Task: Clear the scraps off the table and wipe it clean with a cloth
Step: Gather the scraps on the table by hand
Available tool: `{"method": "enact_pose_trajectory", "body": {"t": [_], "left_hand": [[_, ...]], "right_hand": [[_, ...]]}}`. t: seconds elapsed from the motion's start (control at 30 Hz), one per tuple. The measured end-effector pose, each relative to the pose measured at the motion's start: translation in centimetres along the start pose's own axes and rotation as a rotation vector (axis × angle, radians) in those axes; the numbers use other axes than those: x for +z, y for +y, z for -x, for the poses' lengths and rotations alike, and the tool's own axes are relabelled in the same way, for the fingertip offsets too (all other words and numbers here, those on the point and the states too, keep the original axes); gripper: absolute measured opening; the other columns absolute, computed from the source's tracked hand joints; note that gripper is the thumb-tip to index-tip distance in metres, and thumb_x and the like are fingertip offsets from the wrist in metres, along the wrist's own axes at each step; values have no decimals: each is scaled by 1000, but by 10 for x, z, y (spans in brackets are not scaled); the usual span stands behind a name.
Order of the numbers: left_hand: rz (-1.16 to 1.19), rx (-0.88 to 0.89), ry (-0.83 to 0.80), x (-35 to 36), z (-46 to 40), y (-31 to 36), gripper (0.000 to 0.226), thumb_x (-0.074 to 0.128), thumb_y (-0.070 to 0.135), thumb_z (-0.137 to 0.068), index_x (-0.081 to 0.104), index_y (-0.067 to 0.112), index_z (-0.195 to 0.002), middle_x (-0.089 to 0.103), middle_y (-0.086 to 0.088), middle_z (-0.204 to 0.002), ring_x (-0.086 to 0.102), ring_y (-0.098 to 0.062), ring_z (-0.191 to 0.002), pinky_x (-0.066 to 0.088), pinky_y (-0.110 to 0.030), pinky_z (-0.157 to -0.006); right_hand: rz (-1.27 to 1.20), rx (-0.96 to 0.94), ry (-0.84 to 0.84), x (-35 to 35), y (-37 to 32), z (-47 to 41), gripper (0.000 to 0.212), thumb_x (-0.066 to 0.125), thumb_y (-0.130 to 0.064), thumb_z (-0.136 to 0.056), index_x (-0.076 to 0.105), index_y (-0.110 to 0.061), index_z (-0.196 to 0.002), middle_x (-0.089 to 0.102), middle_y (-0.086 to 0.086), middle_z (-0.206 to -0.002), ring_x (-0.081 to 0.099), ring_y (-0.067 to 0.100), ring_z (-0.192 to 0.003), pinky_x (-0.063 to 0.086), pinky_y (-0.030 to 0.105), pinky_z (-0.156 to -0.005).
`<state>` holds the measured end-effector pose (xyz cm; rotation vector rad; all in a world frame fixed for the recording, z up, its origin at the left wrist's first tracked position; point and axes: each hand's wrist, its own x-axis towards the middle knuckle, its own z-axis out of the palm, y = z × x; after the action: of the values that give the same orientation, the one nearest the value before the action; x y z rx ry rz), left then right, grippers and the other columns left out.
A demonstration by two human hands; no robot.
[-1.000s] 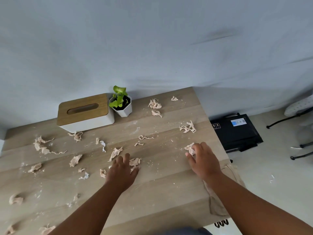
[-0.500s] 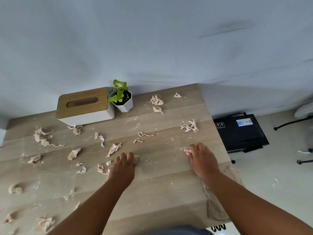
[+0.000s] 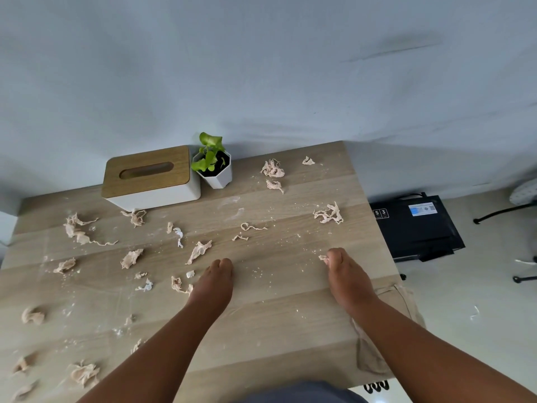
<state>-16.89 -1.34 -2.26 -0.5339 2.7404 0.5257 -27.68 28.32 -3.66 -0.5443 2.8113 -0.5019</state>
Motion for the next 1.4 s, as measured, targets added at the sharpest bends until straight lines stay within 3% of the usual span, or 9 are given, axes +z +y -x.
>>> {"method": "enact_pose_trajectory", "body": {"t": [0.1, 0.2, 0.33, 0.43, 0.6, 0.83, 1.07, 1.23, 1.4], "left_hand": [[27, 9, -6, -3, 2, -1, 13, 44, 7, -98, 55, 13, -102, 55, -7, -103, 58, -33, -94, 34, -35, -72], [28, 28, 23, -7, 5, -1, 19, 46, 2, -94, 57, 17, -97, 55, -1, -98, 50, -24, -84, 32, -32, -70], [94, 59, 54, -13, 11, 2, 13, 45, 6, -94, 53, 16, -89, 53, 0, -87, 49, -25, -76, 36, -36, -66], [146, 110, 82, -16, 17, 5, 7, 49, 10, -93, 52, 12, -87, 55, -3, -82, 53, -28, -75, 41, -40, -67], [173, 95, 81, -15, 20, 7, 11, 48, 11, -94, 49, 16, -84, 54, 0, -78, 52, -26, -73, 37, -37, -65], [187, 67, 51, -15, 15, 7, 12, 49, 8, -92, 54, 19, -93, 52, 6, -79, 50, -19, -72, 31, -32, -64], [222, 79, 76, -14, 8, 7, 19, 53, 5, -89, 59, 23, -93, 61, 8, -86, 55, -15, -78, 40, -30, -69], [245, 105, 87, -16, 2, 9, 23, 56, -1, -86, 60, 21, -90, 62, 8, -83, 57, -18, -82, 48, -36, -74], [245, 129, 85, -19, -5, 10, 21, 53, -1, -86, 61, 19, -90, 62, 8, -83, 57, -18, -84, 49, -37, -75]], "right_hand": [[12, -18, -67, 0, 0, 3, 23, 56, 4, -91, 56, -3, -113, 64, 12, -99, 53, 24, -68, 42, 32, -56], [9, -79, -87, -3, -2, 4, 41, 54, 10, -83, 58, -6, -120, 63, 9, -109, 62, 29, -79, 43, 33, -59], [-36, -100, -42, -9, -5, 5, 14, 55, -11, -95, 62, -11, -108, 61, 4, -99, 59, 25, -84, 50, 38, -65], [-73, -135, -12, -13, -6, 7, 12, 55, -21, -98, 56, -11, -91, 52, 2, -86, 49, 21, -74, 42, 34, -59], [-104, -122, -23, -17, -7, 4, 5, 56, -3, -87, 57, -5, -82, 54, 8, -80, 50, 28, -66, 44, 42, -54], [-198, -138, 35, -15, -12, -4, 10, 57, 3, -90, 62, -3, -86, 59, 10, -87, 56, 30, -71, 49, 43, -60], [-233, -162, 76, -12, -13, -11, 15, 60, 7, -90, 72, 1, -98, 68, 17, -96, 65, 36, -86, 56, 48, -74], [-242, -167, 93, -16, -8, -21, 31, 58, 18, -82, 74, 0, -103, 70, 15, -99, 68, 33, -91, 59, 45, -81], [-241, -122, 99, -21, -2, -27, 26, 55, 17, -82, 70, 0, -96, 66, 13, -97, 65, 30, -87, 57, 45, -74]]}}
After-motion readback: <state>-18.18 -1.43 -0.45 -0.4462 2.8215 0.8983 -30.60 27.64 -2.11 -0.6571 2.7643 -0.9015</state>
